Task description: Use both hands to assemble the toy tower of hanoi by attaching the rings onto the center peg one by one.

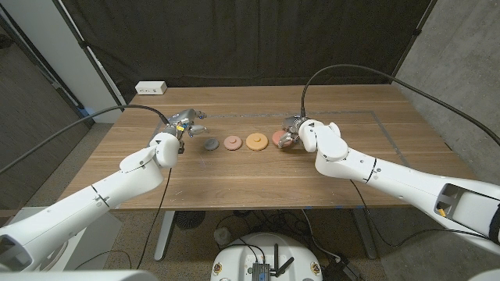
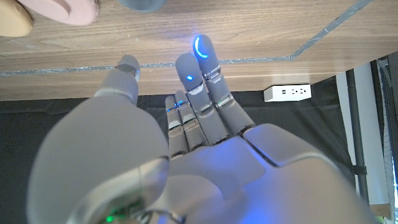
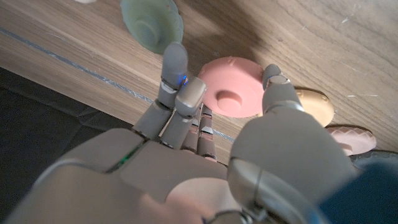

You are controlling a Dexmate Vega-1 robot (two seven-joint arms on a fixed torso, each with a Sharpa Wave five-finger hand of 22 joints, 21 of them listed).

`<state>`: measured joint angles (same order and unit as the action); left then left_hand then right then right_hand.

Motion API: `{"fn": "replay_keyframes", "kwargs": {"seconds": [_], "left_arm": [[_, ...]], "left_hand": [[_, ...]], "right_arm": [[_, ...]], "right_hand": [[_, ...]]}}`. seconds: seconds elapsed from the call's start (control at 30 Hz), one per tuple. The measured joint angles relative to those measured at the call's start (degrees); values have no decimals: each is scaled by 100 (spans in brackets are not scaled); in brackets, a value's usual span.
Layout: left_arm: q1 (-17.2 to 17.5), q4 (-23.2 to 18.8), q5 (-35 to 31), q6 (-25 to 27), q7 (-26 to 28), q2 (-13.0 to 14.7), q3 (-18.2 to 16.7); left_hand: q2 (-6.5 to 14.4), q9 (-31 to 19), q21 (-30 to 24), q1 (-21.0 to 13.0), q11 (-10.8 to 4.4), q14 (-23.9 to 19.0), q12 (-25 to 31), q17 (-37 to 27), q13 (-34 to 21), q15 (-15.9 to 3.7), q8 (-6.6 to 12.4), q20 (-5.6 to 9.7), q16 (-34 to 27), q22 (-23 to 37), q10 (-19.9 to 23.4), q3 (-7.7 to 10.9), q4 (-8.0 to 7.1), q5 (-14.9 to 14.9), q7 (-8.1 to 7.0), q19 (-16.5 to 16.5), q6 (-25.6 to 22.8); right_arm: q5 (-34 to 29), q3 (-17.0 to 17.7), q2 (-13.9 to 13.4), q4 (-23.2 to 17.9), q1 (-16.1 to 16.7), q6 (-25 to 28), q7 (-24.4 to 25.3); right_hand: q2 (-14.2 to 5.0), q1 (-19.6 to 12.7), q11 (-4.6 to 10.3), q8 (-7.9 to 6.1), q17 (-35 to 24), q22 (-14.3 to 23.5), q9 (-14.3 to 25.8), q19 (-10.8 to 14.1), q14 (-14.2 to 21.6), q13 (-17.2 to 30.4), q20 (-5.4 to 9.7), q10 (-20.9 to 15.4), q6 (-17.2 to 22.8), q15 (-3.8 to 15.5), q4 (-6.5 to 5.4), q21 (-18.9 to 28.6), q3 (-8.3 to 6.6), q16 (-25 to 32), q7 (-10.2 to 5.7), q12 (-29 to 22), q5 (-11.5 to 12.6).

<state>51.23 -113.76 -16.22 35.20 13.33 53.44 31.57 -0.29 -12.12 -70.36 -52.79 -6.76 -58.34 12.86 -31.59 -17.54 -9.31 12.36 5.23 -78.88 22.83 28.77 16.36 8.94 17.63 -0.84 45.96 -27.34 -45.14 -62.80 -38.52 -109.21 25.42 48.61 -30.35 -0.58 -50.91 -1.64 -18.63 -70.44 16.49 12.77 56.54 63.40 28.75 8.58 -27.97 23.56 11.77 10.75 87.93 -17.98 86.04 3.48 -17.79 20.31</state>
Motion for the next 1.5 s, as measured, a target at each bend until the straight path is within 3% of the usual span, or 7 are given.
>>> {"fn": "replay_keyframes", "kwargs": {"seconds": [0.9, 1.5], "left_arm": [[70, 18, -24, -90, 79, 9, -46], [323, 130, 17, -468, 287, 168, -266]], "left_hand": [[30, 0, -66, -31, -30, 0, -41, 10, -16, 0, -17, -18, -44, -79, 31, -24, 24, 0, -29, -45, -28], [30, 1, -111, -31, -61, 0, -40, 27, -15, 0, -16, 1, -44, -127, 62, -24, 24, 0, -58, -61, -58]], "right_arm": [[-295, 382, -94, -412, 217, -344, -188], [-651, 481, 50, -424, 285, -784, -347]], "right_hand": [[0, 0, -73, -1, 1, 15, 0, 104, 132, 0, 22, -73, 61, 71, 53, -1, -53, 110, 61, 38, 68], [0, 0, -92, -2, 2, 14, -17, 134, 185, 1, 52, -92, 92, 83, 94, -2, -94, 150, 92, 85, 91]]}}
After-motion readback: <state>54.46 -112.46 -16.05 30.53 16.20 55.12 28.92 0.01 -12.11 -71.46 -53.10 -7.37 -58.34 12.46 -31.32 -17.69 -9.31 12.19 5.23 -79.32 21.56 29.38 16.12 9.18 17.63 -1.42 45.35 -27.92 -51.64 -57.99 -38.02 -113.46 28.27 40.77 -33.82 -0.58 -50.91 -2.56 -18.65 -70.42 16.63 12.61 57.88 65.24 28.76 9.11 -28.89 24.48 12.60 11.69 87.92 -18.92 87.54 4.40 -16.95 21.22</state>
